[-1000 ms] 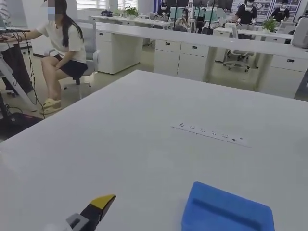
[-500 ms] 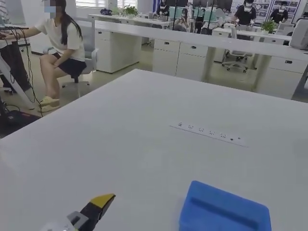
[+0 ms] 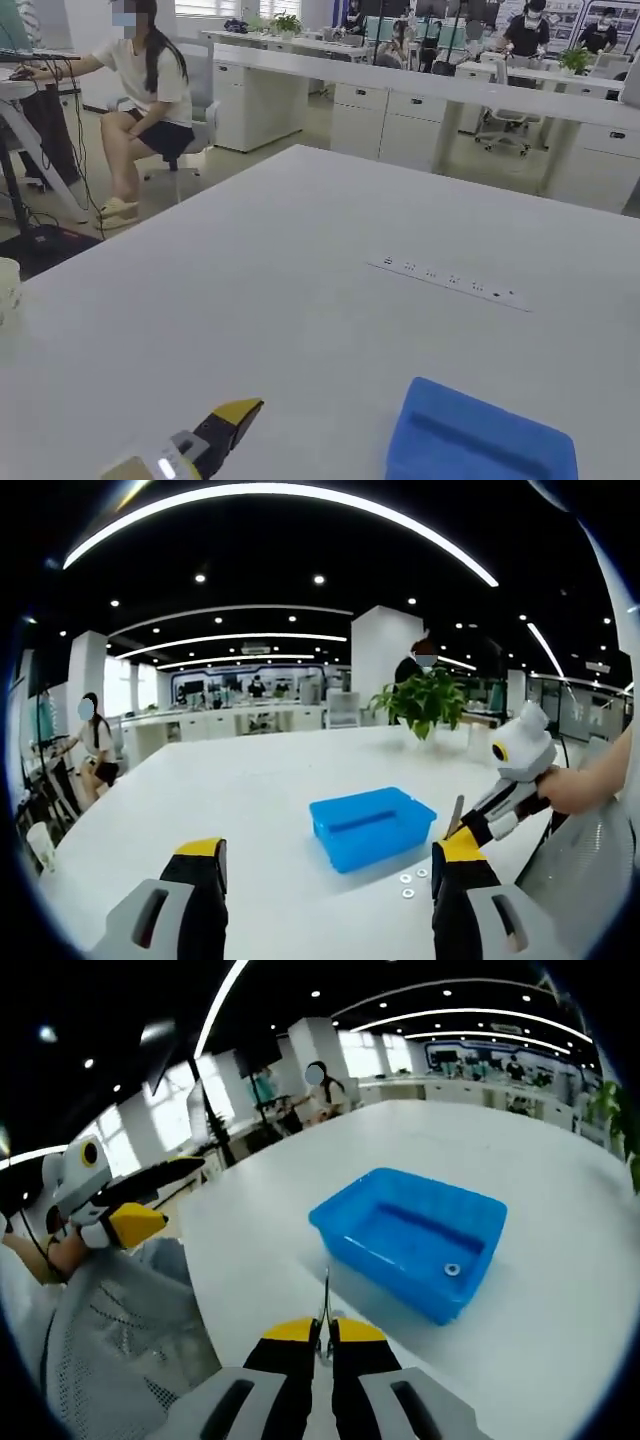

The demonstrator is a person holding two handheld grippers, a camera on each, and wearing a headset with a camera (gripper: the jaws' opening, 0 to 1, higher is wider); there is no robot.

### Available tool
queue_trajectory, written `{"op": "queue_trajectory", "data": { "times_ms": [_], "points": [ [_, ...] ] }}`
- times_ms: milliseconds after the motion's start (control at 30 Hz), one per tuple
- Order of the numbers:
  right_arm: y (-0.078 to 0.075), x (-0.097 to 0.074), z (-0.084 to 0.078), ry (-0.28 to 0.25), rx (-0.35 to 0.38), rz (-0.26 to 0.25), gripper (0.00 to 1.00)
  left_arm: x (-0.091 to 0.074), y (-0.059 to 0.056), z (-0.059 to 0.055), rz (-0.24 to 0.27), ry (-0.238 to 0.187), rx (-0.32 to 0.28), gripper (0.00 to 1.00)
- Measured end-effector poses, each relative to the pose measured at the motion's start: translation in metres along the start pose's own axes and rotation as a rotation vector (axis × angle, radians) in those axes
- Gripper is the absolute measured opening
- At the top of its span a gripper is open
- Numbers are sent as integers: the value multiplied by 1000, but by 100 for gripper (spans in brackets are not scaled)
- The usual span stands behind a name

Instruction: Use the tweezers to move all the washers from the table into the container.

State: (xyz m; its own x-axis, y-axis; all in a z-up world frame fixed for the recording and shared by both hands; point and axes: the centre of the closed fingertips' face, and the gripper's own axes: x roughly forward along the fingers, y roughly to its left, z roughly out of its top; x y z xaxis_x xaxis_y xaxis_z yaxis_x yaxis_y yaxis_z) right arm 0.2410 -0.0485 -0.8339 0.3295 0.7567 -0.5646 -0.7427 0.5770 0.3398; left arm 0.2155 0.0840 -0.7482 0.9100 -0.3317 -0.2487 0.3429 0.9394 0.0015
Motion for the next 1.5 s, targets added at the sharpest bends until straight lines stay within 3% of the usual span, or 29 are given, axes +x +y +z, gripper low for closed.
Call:
{"op": "queue_trajectory", "data": {
  "times_ms": [100,300,533,800,933,1133,1300,1500],
  "points": [
    [2,-1,8,-20,54,24,1,0,-1,-1,-9,6,-1,85],
    [8,-8,24,-43,17,43,2,0,0,-2,1,10,-2,84],
    [7,-17,42,-35,-84,33,2,1,-1,-5,-9,23,-4,84],
    [7,-24,65,-48,-118,34,2,0,0,-5,-2,21,-3,83],
    [-1,-24,79,-60,-144,18,2,0,0,-4,-4,19,-4,83],
    [-23,-17,94,-78,-114,-15,2,1,-1,-6,-10,27,-2,82],
    [-44,-5,94,-48,-68,-43,3,1,-1,-8,-13,37,1,82],
    [-56,9,87,8,-88,-50,3,2,-2,-8,-19,39,-3,81]
  ]
}}
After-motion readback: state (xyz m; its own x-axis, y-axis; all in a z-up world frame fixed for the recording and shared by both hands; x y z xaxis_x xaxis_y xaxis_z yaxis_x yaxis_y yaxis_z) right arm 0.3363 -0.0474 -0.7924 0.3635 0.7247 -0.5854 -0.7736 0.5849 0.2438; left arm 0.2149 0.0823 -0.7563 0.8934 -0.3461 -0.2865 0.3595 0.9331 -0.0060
